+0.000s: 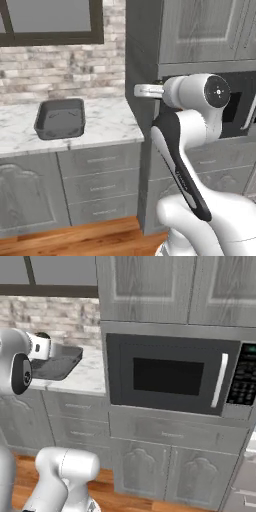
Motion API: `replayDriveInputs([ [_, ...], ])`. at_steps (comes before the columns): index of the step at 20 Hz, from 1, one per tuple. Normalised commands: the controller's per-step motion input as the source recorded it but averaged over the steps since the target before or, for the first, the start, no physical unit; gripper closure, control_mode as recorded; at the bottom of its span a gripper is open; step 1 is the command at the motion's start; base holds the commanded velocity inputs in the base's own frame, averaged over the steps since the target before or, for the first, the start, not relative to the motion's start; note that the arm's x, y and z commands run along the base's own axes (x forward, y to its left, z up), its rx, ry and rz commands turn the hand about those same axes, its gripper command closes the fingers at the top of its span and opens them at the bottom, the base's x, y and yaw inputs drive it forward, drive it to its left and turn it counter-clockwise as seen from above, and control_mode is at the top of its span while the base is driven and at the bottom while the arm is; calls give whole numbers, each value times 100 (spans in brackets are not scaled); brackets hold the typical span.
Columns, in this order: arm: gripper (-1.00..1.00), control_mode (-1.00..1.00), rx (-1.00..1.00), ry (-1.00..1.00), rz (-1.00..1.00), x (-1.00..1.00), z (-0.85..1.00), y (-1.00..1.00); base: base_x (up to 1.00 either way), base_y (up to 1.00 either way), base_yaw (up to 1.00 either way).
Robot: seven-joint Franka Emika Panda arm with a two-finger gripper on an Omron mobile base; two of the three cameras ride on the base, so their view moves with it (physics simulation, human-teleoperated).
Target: Place one squash and one chicken drumstick in each tupperware on the nearby counter, to pack two identical lunches.
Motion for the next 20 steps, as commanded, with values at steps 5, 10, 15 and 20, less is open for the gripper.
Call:
replayDriveInputs([
  [5,100,100,0,0,0,0,0,0,53,100,0],
  [10,100,100,0,0,0,0,0,0,73,100,0],
  [15,100,100,0,0,0,0,0,0,82,85,-1],
  [20,100,100,0,0,0,0,0,0,60,23,-8],
])
